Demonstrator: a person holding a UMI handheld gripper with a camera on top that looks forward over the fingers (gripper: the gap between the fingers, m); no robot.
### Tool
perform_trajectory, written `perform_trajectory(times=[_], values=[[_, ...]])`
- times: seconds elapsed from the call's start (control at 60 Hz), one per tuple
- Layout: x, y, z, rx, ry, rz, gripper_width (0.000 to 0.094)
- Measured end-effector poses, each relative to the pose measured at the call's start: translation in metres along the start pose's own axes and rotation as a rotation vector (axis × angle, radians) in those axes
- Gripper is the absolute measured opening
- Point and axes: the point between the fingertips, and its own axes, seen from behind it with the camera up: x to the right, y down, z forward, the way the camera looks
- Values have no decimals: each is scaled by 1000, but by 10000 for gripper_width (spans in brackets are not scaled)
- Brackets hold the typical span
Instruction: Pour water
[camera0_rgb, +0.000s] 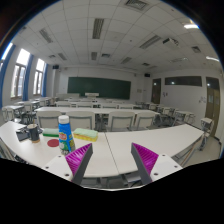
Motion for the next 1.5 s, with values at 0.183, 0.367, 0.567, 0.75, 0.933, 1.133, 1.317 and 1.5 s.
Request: perform_trajectory(times=[0.183,0.367,0.567,0.75,0.933,1.133,1.317,1.5], values=[[-37,0,2,13,-87,-50,824],[-115,16,22,2,-233,-59,834],[-162,30,70,-4,-284,-23,845],[-182,33,110,12,-293,27,848],[-192,53,156,1,-230,22,573],[-190,46,154,64,-189,28,399],[-202,19,154,93,-178,-145,359],[-262,-99,151,326,-59,-768,359]])
